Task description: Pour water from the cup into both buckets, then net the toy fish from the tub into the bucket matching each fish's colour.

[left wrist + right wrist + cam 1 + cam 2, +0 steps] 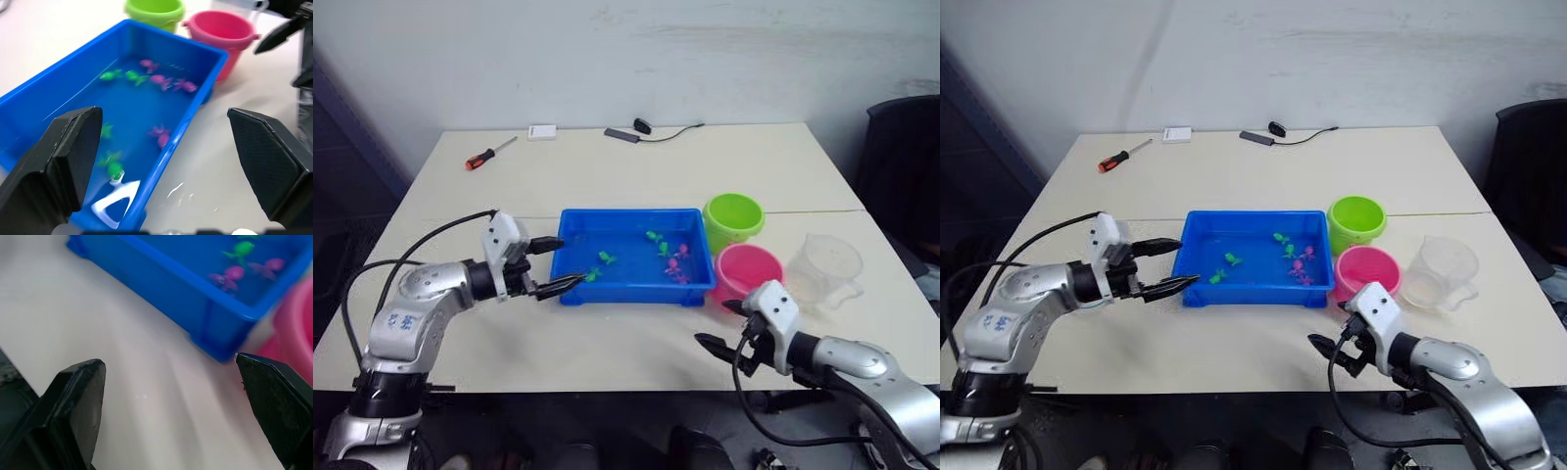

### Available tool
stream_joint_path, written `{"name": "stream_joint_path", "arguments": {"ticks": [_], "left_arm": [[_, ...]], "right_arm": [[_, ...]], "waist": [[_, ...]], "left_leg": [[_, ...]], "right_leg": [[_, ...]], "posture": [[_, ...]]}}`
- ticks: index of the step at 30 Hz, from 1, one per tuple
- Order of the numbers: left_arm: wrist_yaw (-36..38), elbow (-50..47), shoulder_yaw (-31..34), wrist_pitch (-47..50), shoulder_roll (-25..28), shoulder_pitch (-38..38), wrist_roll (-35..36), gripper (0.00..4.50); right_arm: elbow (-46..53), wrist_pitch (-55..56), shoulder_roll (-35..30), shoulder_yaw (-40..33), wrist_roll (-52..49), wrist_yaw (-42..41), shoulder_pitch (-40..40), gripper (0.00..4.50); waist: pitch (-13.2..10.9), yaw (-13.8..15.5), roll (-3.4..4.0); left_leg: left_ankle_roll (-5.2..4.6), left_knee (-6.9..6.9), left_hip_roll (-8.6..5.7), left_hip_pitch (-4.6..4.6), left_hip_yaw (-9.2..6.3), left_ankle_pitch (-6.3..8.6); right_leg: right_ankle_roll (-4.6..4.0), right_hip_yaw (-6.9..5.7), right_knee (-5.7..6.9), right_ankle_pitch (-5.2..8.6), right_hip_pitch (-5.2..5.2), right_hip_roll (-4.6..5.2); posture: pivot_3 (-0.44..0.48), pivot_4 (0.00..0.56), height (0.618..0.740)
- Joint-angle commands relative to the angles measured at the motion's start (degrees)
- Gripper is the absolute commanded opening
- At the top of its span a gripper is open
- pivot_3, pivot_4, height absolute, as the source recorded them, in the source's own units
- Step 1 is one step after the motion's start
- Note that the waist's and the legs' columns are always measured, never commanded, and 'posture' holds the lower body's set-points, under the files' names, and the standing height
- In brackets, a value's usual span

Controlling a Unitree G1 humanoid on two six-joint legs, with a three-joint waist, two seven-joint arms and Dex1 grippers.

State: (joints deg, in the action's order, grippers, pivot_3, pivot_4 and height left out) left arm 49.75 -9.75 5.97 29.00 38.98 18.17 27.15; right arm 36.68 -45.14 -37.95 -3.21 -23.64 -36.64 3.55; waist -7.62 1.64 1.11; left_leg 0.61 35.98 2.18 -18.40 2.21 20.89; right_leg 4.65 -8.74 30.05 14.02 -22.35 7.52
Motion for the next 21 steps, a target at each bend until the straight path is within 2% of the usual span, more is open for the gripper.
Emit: {"name": "stream_joint_path", "arguments": {"ticks": [1, 6, 11, 14, 19, 21], "left_arm": [[8.45, 11.26, -8.09, -5.93, -3.81, 12.80, -3.20, 4.43], [13.35, 19.07, -12.03, -9.43, -7.97, 20.80, -4.48, 4.43], [19.71, 30.44, -14.98, -17.25, -12.49, 27.23, -7.46, 4.43], [22.42, 36.42, -15.99, -20.94, -15.17, 30.40, -9.02, 4.43], [25.46, 42.40, -16.52, -23.35, -16.98, 33.38, -10.93, 4.43], [25.99, 43.81, -16.32, -24.33, -17.45, 34.00, -11.31, 4.43]], "right_arm": [[5.92, -9.22, -2.36, -11.12, -1.73, 4.03, 4.68, 4.50], [7.95, -15.09, -1.72, -18.20, -0.24, 7.32, 9.14, 4.50], [8.21, -20.14, 1.26, -23.20, 2.01, 13.96, 11.59, 4.50], [3.45, -19.31, 6.86, -26.01, 7.37, 23.50, 8.34, 4.50], [0.10, -18.84, 17.40, -31.04, 9.84, 33.18, 1.00, 4.50], [-0.95, -18.54, 20.38, -32.34, 10.61, 35.92, -1.30, 4.50]], "waist": [[0.01, 0.00, -0.01], [-0.01, 0.12, -0.19], [-0.01, 0.26, -0.20], [0.00, -0.03, -0.27], [0.01, -0.28, -0.12], [0.03, -0.27, 0.01]], "left_leg": [[0.01, 0.00, 0.00, 0.00, 0.00, -0.01], [0.04, 0.00, -0.03, -0.02, 0.09, -0.07], [0.03, 0.03, -0.17, -0.24, 0.13, -0.23], [0.00, 0.04, -0.18, -0.26, 0.13, -0.25], [-0.03, 0.01, -0.21, -0.32, 0.12, -0.31], [-0.03, -0.01, -0.20, -0.32, 0.05, -0.33]], "right_leg": [[0.02, 0.00, 0.00, -0.02, 0.02, 0.00], [0.07, -0.03, 0.00, -0.07, 0.01, -0.02], [0.12, -0.20, -0.05, -0.12, 0.02, 0.02], [0.12, -0.21, -0.07, -0.14, 0.02, 0.03], [0.26, -0.20, -0.07, -0.28, -0.04, 0.04], [0.82, -0.22, 0.02, -0.60, -0.09, 0.00]], "posture": [[0.000, 0.150, 0.740], [0.000, 0.150, 0.740], [0.000, 0.150, 0.740], [0.000, 0.150, 0.740], [0.000, 0.150, 0.740], [0.000, 0.150, 0.740]]}}
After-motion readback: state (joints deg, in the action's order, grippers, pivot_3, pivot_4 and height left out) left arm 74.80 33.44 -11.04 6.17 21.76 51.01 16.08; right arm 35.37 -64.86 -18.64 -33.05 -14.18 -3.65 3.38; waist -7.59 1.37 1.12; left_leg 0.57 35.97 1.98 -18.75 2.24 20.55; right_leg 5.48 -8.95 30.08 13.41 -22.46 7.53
